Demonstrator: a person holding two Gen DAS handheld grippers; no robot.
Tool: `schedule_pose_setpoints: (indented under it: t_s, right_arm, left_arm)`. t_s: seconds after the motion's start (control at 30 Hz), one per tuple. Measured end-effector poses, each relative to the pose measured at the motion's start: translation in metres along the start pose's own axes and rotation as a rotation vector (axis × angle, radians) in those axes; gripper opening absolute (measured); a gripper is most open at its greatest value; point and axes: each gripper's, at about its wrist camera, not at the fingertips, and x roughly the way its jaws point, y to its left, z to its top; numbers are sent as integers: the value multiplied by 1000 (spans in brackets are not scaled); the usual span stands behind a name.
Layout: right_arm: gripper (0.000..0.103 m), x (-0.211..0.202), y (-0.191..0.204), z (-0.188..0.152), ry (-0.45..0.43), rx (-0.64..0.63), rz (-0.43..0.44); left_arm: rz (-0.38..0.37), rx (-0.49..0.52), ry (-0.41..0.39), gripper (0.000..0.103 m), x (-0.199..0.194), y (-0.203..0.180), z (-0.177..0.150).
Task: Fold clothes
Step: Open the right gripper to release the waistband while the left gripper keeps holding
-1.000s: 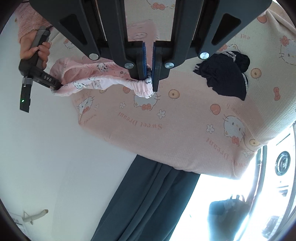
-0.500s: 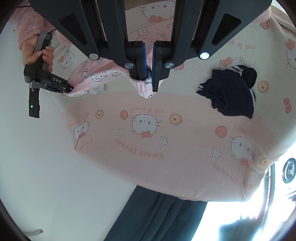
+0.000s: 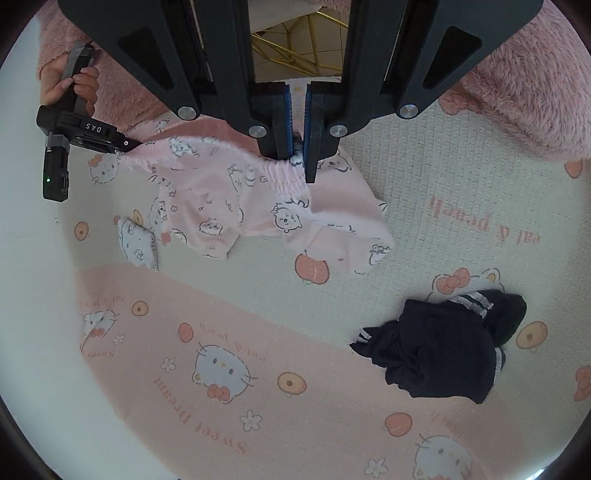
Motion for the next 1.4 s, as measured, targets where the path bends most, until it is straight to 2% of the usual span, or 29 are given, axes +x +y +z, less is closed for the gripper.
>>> schedule_pose_setpoints:
  t_s: [0.07, 0.1, 0.17, 0.27, 0.37, 0.57, 0.63, 0.7, 0.83, 0.93, 0.97, 1.0, 1.07, 1.1, 1.17, 1.27, 1.33, 1.4]
  right_arm:
    - [38, 2, 7, 1, 17, -8, 88]
    - [39, 5, 12, -1, 25, -27, 95]
    - [38, 12, 23, -6, 41, -77, 78]
    - [38, 22, 40, -13, 65, -153, 54]
    - [39, 32, 57, -21, 89, -228, 30]
    - [38, 53, 91, -36, 136, -379, -19]
    - [38, 78, 89, -43, 212, -381, -46]
    - [36, 94, 80, -44, 237, -348, -117]
    - [36, 73, 53, -21, 109, -177, -72]
    - [37, 63, 34, -2, -2, -135, -186]
    - [37, 65, 27, 3, -16, -122, -234]
    - [37, 65, 18, 7, -6, -84, -245]
    - [37, 47, 7, 9, -27, -21, -165]
    - [37, 33, 6, 7, -54, -20, -121]
    - [37, 12, 20, -5, -60, -108, -97]
    - [37, 10, 47, -31, 33, -303, -89]
    - [37, 22, 42, -40, 90, -354, -158]
    - [37, 41, 25, -42, 117, -296, -247]
  left_arm:
    - [-35, 17, -10, 5, 1, -7, 2]
    - [-36, 27, -16, 5, 4, -9, 4]
    - [-21, 36, -19, 5, 13, -10, 8]
    - [48, -24, 39, 5, 38, 7, 15]
    - [17, -50, 29, 5, 38, 15, 13]
    - [22, -62, 24, 5, 43, 21, 14]
    - [19, -56, 20, 5, 42, 20, 14]
    - [19, -47, 16, 5, 41, 19, 14]
    - [14, -41, 19, 5, 45, 24, 12]
    - [7, -63, 54, 5, 62, 32, 9]
    - [31, -61, 75, 5, 70, 33, 7]
    - [82, -42, 101, 5, 78, 32, 4]
    - [153, 24, 120, 5, 82, 25, -3]
    - [152, 38, 121, 5, 79, 23, -5]
    - [103, 25, 130, 6, 68, 23, -5]
    - [89, 23, 121, 14, 45, 20, -1]
    - [93, 49, 90, 17, 28, 13, 1]
    - [108, 71, 41, 18, 13, 3, 1]
